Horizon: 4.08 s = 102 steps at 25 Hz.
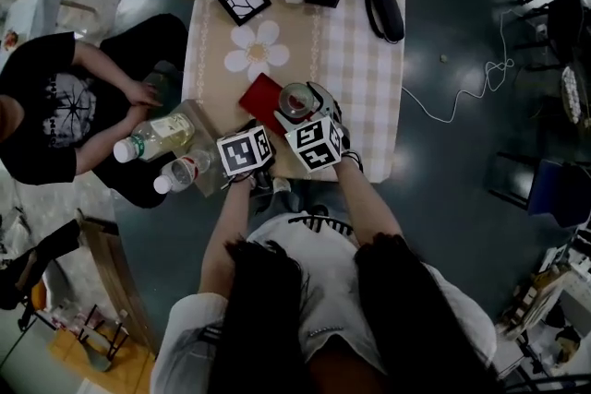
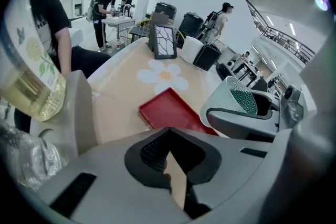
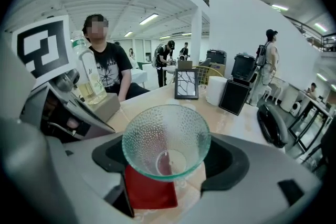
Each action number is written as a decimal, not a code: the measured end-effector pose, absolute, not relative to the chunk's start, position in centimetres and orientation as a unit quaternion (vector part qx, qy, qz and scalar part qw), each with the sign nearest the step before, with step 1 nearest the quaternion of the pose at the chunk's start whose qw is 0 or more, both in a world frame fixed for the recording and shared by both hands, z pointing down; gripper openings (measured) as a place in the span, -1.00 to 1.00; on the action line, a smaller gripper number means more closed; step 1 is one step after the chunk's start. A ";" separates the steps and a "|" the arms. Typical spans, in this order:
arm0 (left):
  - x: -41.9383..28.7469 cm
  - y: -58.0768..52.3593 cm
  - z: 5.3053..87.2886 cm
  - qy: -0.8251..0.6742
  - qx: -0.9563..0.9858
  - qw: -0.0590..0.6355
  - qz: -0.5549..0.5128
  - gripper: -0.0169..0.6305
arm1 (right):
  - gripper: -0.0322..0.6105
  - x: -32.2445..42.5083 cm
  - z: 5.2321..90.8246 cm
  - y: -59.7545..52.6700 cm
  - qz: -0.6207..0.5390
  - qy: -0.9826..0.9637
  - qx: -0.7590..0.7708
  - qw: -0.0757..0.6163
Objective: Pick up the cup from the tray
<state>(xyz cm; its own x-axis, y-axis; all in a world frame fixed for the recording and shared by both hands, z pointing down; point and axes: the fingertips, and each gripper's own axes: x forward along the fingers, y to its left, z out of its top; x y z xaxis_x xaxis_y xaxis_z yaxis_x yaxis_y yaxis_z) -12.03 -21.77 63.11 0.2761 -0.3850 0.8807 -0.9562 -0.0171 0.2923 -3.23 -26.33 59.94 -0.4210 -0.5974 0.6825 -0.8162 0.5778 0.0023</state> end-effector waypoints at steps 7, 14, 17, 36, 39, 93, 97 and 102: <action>-8.4 -23.1 62.0 -0.495 0.681 0.442 0.310 -0.93 | 0.35 2.2 59.7 -26.2 0.196 -0.796 0.482 0.310; -5.1 -23.8 61.7 -0.467 0.706 0.424 0.322 -0.93 | 0.35 7.0 60.0 -25.3 0.215 -0.766 0.524 0.303; -4.4 -23.7 61.6 -0.458 0.712 0.415 0.334 -0.93 | 0.35 8.5 60.5 -24.5 0.226 -0.756 0.535 0.303; -3.7 -22.8 62.5 -0.440 0.720 0.390 0.367 -0.93 | 0.35 11.3 63.1 -22.3 0.215 -0.749 0.555 0.293; -4.1 -22.3 62.9 -0.438 0.714 0.394 0.378 -0.93 | 0.35 11.4 63.4 -22.1 0.222 -0.740 0.560 0.299; -1.1 -12.3 53.1 -0.402 0.801 0.342 0.281 -0.93 | -0.89 6.0 51.8 -11.7 0.310 -0.725 0.582 0.198; -1.2 -11.7 52.7 -0.401 0.807 0.338 0.272 -0.93 | -0.89 5.5 51.8 -11.1 0.308 -0.727 0.582 0.196; -1.5 -11.6 51.4 -0.405 0.822 0.318 0.243 -0.93 | -0.89 5.4 51.1 -10.9 0.301 -0.727 0.587 0.191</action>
